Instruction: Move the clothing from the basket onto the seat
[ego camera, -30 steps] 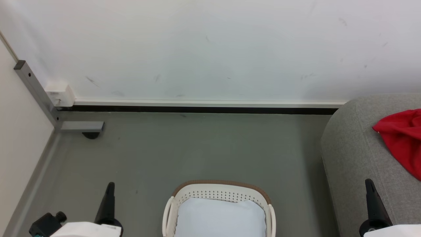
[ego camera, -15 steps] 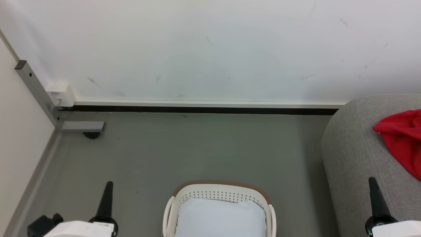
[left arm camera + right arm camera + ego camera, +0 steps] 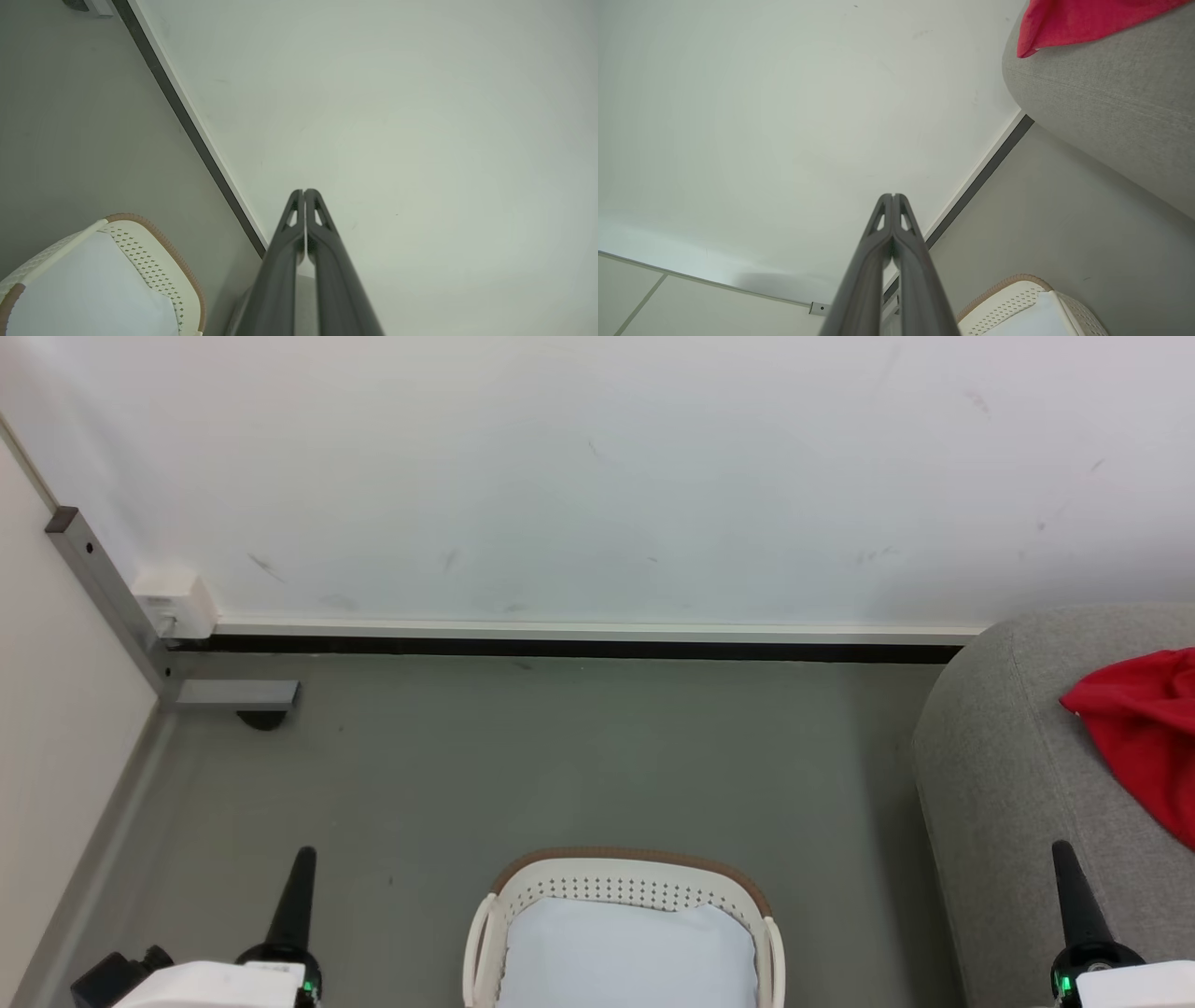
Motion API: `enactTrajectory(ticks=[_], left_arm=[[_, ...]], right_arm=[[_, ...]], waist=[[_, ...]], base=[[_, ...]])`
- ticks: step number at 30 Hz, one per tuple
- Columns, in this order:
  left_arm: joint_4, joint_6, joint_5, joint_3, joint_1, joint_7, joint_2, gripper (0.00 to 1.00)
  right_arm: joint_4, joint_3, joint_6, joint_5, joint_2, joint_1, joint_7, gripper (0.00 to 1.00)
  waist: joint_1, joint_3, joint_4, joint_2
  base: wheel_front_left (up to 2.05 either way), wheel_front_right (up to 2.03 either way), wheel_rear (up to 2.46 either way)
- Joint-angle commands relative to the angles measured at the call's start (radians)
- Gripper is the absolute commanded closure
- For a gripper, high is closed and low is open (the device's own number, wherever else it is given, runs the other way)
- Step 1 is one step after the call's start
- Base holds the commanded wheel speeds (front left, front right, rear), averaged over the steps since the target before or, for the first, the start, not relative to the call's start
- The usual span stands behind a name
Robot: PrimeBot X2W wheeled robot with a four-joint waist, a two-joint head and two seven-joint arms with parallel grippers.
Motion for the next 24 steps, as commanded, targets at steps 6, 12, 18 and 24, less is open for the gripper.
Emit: enactTrajectory(ticks=[6,12,18,24], left_arm=[[-0.005,-0.008,-0.060,0.014,-0.017,0.018,-0.001,1.00],[-0.003,-0.010,-0.110,0.020,-0.019,0.033,-0.002,1.00],[-0.002,-0.010,-0.154,0.027,-0.020,0.046,-0.004,1.00],[-0.001,-0.012,-0.196,0.034,-0.021,0.059,-0.005,1.00]], right_arm=[[0.001,-0.015,-0.001,0.057,0.004,-0.024,0.016,1.00],[0.006,-0.025,-0.001,0.104,0.007,-0.027,0.030,1.00],[0.012,-0.033,-0.002,0.145,0.009,-0.032,0.043,1.00],[0.017,-0.041,-0.002,0.187,0.012,-0.038,0.056,1.00]], waist=[[0.0000,-0.001,0.001,-0.0001],[0.0000,-0.001,0.002,-0.0001],[0.0000,-0.002,0.003,-0.0001],[0.0000,-0.002,0.004,-0.0001]], base=[[0.00,0.00,0.00],[0.00,0.00,0.00],[0.00,0.00,0.00],[0.00,0.00,0.00]])
